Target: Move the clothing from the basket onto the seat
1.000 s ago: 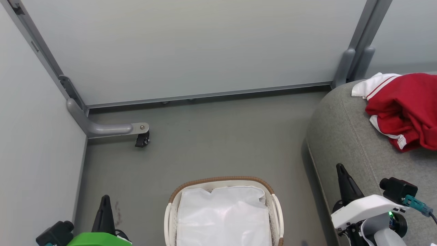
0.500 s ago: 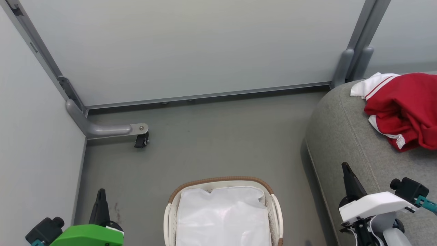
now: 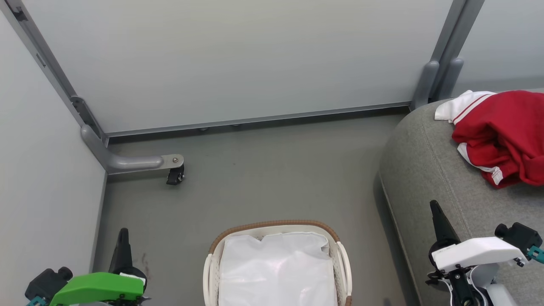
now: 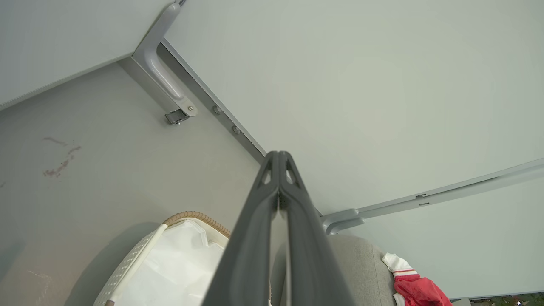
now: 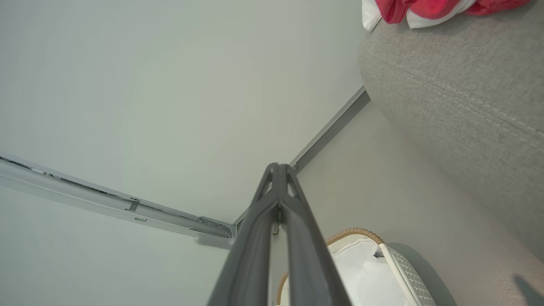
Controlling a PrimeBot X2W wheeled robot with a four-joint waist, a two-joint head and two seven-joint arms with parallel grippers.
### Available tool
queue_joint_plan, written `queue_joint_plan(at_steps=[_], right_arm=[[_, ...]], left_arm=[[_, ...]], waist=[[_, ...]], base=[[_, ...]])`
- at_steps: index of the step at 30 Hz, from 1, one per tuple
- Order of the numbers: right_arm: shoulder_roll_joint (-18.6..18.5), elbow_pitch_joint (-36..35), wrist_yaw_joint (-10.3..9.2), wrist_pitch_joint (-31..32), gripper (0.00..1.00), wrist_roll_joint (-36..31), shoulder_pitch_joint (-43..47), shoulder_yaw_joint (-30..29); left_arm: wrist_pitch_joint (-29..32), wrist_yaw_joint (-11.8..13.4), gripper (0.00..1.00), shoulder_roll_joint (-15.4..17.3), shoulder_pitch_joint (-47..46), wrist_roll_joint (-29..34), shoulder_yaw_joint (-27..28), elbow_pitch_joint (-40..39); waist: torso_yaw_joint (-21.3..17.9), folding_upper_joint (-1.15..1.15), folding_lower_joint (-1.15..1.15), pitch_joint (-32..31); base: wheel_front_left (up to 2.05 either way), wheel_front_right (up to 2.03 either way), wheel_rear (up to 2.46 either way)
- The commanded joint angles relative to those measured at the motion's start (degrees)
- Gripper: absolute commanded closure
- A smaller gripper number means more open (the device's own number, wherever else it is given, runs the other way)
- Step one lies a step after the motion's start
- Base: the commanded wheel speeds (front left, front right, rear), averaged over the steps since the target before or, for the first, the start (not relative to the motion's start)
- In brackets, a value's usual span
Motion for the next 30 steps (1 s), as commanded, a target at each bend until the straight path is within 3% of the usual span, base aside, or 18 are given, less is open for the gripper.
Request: queue_joint_plan(at_steps=[1,30], right_arm=[[-0.37,-0.89,-0.03,0.45,1.00,1.75,-0.61,-0.38],[-0.49,-2.29,-0.05,4.85,1.00,18.11,-0.54,-2.40]], left_arm=[[0.41,-0.28,1.00,0.21,-1.65,-1.49,0.47,-0.87],[4.85,-0.52,1.00,0.29,-3.59,-16.36,2.27,-1.62]], waist=[[-0.02,0.00,0.00,-0.01],[-0.46,0.00,0.00,-0.23]], base=[[0.00,0.00,0.00],[0.00,0.00,0.00]])
